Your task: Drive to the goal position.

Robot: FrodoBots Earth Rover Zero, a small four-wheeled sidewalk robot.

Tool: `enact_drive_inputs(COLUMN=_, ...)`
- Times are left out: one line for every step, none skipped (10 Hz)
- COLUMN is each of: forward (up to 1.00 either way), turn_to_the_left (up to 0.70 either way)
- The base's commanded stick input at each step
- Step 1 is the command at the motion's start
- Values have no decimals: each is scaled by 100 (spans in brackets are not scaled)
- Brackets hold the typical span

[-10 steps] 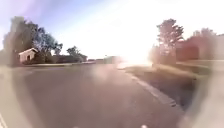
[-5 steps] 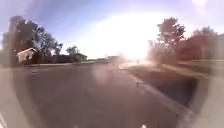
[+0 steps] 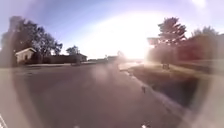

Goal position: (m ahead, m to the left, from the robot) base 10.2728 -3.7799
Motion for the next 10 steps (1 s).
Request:
enact_drive_inputs(forward=100, turn_to_the_left=3)
enact_drive_inputs(forward=100, turn_to_the_left=3)
enact_drive_inputs(forward=100, turn_to_the_left=3)
enact_drive_inputs(forward=100, turn_to_the_left=3)
enact_drive_inputs(forward=100, turn_to_the_left=3)
enact_drive_inputs(forward=100, turn_to_the_left=3)
enact_drive_inputs(forward=100, turn_to_the_left=3)
enact_drive_inputs(forward=100, turn_to_the_left=3)
enact_drive_inputs(forward=100, turn_to_the_left=3)
enact_drive_inputs(forward=100, turn_to_the_left=3)
